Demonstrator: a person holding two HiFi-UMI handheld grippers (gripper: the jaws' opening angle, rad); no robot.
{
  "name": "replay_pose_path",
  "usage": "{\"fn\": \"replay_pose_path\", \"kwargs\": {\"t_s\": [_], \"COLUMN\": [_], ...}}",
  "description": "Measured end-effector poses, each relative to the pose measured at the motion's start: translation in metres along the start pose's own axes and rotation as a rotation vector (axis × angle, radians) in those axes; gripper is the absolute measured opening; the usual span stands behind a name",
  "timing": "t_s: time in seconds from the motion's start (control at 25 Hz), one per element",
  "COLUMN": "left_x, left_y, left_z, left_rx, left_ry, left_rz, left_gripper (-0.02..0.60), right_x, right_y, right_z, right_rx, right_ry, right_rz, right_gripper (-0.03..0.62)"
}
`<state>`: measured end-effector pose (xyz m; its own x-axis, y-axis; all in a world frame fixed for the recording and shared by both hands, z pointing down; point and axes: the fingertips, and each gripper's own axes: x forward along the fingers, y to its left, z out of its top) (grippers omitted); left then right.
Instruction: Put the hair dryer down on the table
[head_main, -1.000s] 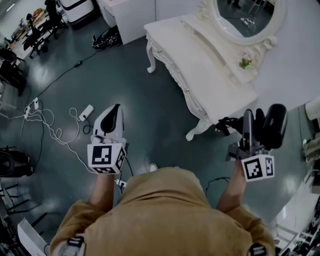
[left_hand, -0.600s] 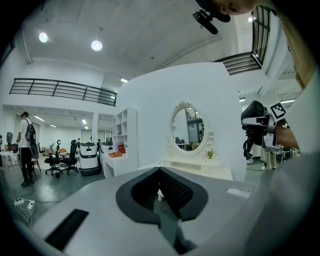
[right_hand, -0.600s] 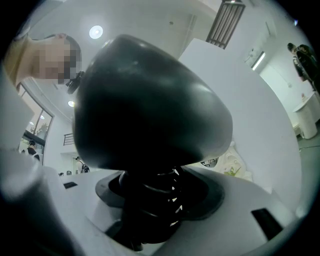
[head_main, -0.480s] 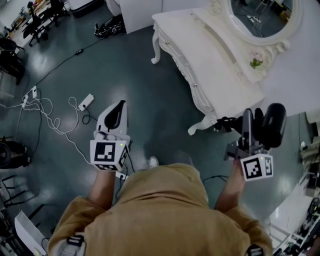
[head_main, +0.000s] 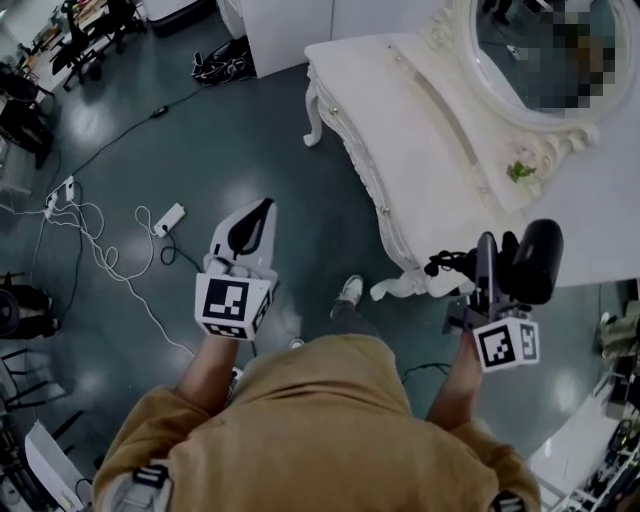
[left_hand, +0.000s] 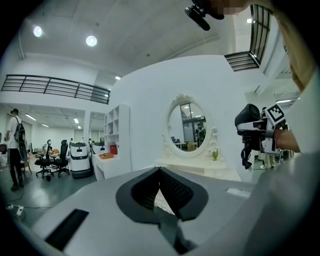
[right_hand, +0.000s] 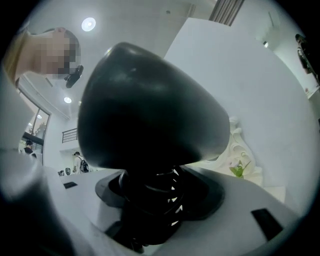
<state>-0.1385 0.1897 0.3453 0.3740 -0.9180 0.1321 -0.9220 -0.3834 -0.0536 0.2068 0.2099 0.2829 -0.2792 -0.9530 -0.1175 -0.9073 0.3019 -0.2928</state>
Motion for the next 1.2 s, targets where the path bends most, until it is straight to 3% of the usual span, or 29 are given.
{"fn": "replay_pose_path", "kwargs": {"t_s": [0.28,0.44,0.6,1.0,1.2], "left_x": [0.125,0.188,0.241,0.307,0.337], "left_y": [-0.001,-0.007,-0.015,-0.005,0.011], "left_z": [0.041,0.044,0.038,0.041,0.039], "left_rx": [0.062,0.063,0.085,0.107,0.081], "left_ry": [-0.007,0.024,0.084,0.101,0.08], "left_rz": [0.03,0.045,0.039,0.053,0.002], "left_gripper": [0.005,0.005,0.005,0.005,0.005], "right_x": [0.115,0.175,0.205,0.251,0.267], "right_y": [-0.076,-0.101,-0.135,-0.157,-0.147], "right_z": [0.001,0.004,-0.012,-0.05,-0.062], "right_rx": [0.021,0.031,0.075,0.138,0.112], "right_ry": [0.048,0.059,0.112,0.201,0.225], "right_rz": [0.058,0.135,0.139,0.186,0.162], "right_gripper": [0.256,0.256,0.256,0.256,0.256]}}
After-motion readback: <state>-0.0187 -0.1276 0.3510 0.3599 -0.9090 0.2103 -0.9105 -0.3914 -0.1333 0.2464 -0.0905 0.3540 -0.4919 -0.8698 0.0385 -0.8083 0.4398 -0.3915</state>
